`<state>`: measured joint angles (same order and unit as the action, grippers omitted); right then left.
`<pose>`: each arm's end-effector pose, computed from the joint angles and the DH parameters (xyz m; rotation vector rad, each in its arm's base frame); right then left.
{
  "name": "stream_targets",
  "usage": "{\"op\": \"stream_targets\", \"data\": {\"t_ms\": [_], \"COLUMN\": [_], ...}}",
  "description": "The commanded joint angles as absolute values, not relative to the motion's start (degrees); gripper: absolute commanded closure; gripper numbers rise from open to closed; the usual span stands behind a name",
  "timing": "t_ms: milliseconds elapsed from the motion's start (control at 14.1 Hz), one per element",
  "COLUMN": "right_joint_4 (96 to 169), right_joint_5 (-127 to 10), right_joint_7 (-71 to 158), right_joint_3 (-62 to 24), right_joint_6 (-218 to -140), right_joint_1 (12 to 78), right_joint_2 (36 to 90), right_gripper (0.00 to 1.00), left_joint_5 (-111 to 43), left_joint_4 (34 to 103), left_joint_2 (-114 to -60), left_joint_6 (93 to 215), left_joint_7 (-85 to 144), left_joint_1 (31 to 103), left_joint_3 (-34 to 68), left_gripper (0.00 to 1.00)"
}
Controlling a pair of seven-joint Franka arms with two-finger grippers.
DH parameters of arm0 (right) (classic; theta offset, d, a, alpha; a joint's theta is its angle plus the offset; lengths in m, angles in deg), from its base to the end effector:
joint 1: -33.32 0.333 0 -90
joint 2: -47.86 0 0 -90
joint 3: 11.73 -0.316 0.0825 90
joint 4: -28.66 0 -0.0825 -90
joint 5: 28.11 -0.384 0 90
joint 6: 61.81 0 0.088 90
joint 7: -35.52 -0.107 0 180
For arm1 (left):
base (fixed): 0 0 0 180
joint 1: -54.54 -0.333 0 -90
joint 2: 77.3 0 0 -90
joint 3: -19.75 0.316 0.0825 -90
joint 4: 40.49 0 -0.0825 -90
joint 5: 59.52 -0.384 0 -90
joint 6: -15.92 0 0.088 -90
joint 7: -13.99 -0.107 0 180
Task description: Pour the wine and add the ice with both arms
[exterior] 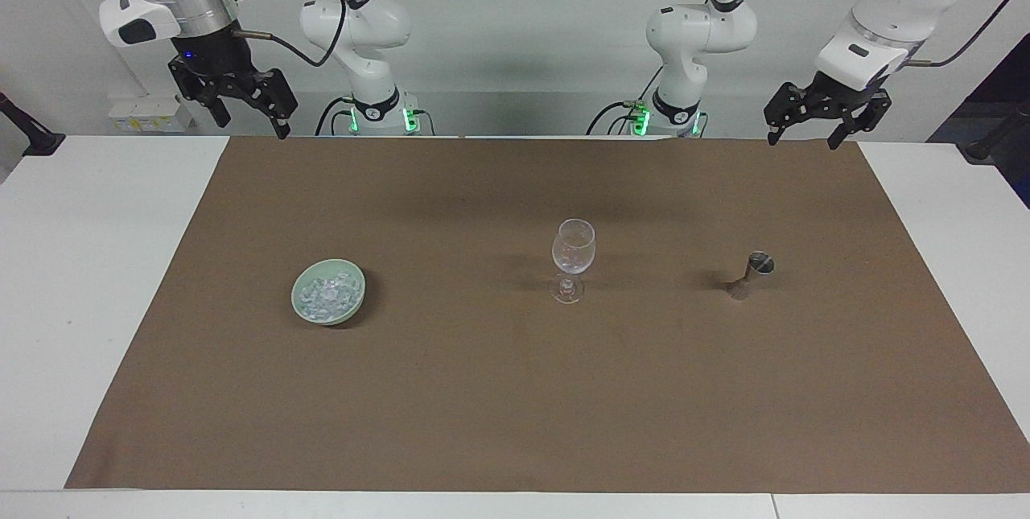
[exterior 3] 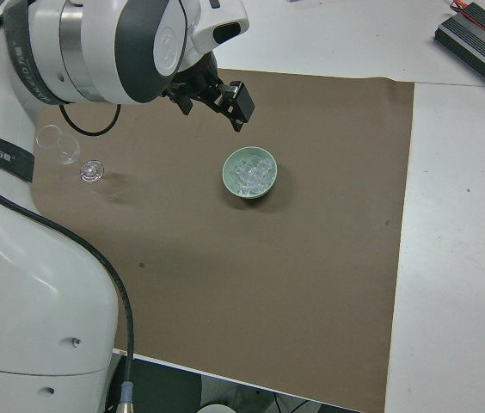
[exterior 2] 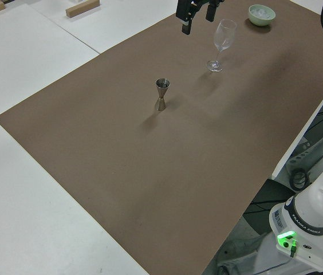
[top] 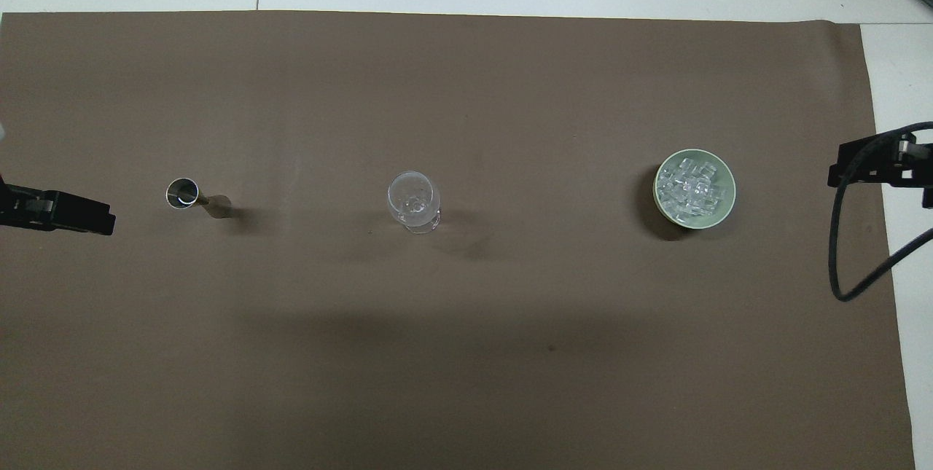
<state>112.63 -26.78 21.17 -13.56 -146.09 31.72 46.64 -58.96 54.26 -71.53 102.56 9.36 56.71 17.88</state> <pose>0.5371 -0.0003 0.6764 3.0969 -0.3877 0.0460 0.5149 -0.0384 0.6345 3.1253 -0.2371 -0.0640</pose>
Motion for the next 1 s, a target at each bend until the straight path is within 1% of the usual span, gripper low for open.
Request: {"op": "stream_targets", "data": {"t_ms": [0, 498, 925], "right_joint_4": [113.7, 113.7, 113.7], "right_joint_5": [-27.6, -27.6, -27.6], "right_joint_7": [22.2, 22.2, 22.2], "right_joint_3": [-13.8, -13.8, -13.8], "right_joint_6": [-146.2, -146.2, -146.2], "right_joint_1": [31.1, 31.1, 31.1], "right_joint_2": [45.7, 45.7, 45.7], "right_gripper": [0.00, 0.00, 0.00], "left_joint_5": [-59.6, -59.4, -57.9], "left_joint_4": [55.6, 55.7, 56.0], "left_joint_2": [-70.4, -70.6, -71.4], "left_joint_6": [102.7, 103.6, 105.0], "left_joint_7": [8.2, 9.3, 17.8], "left_joint_1": [57.6, 57.4, 56.1], "left_joint_3": [18.4, 18.4, 18.6], "left_gripper": [0.00, 0.00, 0.00]}}
